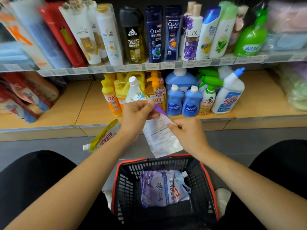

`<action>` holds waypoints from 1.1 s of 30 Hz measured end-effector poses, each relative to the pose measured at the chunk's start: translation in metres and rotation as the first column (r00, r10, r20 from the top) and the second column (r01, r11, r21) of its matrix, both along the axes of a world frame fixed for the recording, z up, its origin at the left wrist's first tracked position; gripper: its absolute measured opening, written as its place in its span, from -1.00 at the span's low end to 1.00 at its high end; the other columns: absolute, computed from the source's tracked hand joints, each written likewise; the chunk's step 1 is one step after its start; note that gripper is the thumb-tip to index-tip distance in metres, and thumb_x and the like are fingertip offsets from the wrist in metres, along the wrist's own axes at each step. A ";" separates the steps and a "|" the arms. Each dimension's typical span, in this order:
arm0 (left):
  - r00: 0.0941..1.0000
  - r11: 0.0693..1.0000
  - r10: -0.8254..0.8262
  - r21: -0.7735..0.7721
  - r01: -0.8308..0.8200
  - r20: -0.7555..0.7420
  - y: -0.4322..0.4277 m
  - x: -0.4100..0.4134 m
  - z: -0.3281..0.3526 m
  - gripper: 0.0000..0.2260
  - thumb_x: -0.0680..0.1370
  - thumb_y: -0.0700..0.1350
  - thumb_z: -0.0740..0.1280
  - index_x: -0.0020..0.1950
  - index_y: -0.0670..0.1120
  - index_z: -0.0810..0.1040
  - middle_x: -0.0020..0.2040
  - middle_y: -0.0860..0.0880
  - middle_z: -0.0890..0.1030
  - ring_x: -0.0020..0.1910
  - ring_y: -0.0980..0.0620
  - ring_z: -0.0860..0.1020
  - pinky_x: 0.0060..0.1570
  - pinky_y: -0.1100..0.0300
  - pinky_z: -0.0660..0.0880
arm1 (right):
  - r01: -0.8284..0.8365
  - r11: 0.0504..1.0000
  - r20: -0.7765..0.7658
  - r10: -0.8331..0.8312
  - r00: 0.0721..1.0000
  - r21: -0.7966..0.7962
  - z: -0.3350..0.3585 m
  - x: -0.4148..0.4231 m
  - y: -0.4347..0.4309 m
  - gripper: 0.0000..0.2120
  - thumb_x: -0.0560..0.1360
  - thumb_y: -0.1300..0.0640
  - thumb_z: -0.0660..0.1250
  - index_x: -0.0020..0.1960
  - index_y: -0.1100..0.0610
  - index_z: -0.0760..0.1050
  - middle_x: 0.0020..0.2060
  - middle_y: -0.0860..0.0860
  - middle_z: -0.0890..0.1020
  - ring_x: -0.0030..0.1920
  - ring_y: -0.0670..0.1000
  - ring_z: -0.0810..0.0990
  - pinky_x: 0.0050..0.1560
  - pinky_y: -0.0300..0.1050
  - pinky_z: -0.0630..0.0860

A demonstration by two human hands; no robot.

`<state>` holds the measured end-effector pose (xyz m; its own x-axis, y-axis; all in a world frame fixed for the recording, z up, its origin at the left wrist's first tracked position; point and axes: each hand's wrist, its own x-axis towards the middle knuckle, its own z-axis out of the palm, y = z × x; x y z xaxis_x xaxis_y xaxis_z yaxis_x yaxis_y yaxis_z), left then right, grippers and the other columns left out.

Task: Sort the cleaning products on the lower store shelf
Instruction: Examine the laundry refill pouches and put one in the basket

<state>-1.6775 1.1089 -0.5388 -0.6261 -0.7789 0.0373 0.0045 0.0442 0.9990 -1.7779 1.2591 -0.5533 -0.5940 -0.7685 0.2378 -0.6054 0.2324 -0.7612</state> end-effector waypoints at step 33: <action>0.987 0.984 -0.114 -0.126 0.128 0.111 0.052 0.016 0.004 -0.77 0.61 -0.18 0.39 -0.21 -0.22 0.70 -0.19 -0.24 0.70 -0.21 -0.23 0.67 -0.19 -0.29 0.58 | -0.173 0.983 0.660 0.095 0.745 0.053 0.024 -0.007 0.042 -0.76 0.47 0.19 0.52 0.11 0.03 0.61 -0.03 0.01 0.74 -0.03 0.03 0.74 -0.11 0.09 0.70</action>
